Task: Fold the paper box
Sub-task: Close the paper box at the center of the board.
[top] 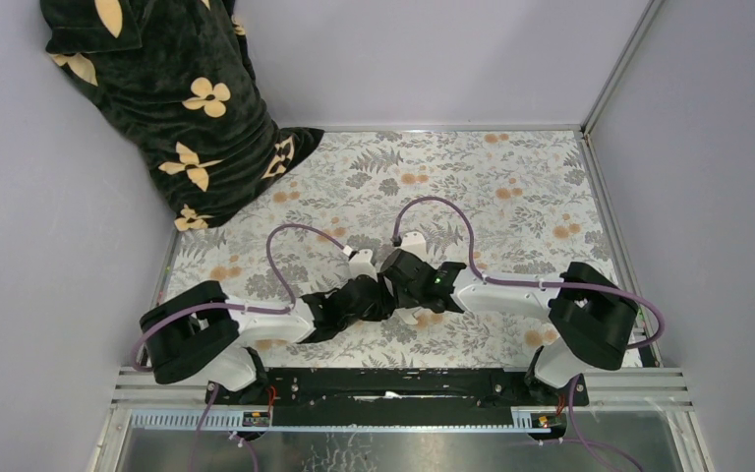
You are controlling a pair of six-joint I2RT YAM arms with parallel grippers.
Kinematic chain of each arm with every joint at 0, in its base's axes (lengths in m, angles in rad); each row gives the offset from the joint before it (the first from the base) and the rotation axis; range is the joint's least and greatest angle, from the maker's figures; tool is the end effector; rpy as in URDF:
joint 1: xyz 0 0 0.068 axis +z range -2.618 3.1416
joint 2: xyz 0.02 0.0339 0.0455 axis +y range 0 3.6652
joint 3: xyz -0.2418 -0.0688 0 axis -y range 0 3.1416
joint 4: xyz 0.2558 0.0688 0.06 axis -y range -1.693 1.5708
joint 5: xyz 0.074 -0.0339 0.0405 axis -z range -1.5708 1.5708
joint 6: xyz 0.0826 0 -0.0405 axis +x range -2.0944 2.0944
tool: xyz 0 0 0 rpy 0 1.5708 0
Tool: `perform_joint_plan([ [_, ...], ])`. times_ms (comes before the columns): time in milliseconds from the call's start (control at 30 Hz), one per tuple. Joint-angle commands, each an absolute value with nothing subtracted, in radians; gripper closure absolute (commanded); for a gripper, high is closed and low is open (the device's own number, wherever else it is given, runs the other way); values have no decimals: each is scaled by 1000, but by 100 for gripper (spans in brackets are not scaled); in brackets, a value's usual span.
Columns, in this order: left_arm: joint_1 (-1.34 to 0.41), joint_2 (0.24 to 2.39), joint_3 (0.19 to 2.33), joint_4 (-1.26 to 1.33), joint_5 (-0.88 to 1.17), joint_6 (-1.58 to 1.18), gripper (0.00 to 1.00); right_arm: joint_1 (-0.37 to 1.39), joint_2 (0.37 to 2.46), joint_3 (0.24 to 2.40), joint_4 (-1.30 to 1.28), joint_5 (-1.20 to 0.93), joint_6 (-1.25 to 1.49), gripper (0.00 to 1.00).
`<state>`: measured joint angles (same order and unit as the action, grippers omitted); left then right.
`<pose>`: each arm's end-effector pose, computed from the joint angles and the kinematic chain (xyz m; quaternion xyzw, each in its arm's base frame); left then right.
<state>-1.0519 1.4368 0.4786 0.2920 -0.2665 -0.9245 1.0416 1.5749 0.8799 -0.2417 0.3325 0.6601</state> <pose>0.1700 -0.2538 0.0834 -0.0012 0.8934 -0.2960 0.3381 0.1979 0.2850 0.1151 -0.1270 0.9298 0.1275 0.3209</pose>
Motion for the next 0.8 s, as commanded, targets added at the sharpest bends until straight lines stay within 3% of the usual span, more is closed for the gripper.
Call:
perform_joint_plan([
  [0,-1048,1490,518,347,-322,-936,70,1058,1603,873,-227,285,736,57],
  [367,-1044,1569,604,249,-343,-931,70,1057,1465,910,-311,300,689,53],
  [567,-1035,1578,632,207,-340,-923,70,1049,1376,918,-404,379,620,45],
  [767,-1025,1525,633,164,-348,-910,70,943,1252,880,-437,412,530,41],
])
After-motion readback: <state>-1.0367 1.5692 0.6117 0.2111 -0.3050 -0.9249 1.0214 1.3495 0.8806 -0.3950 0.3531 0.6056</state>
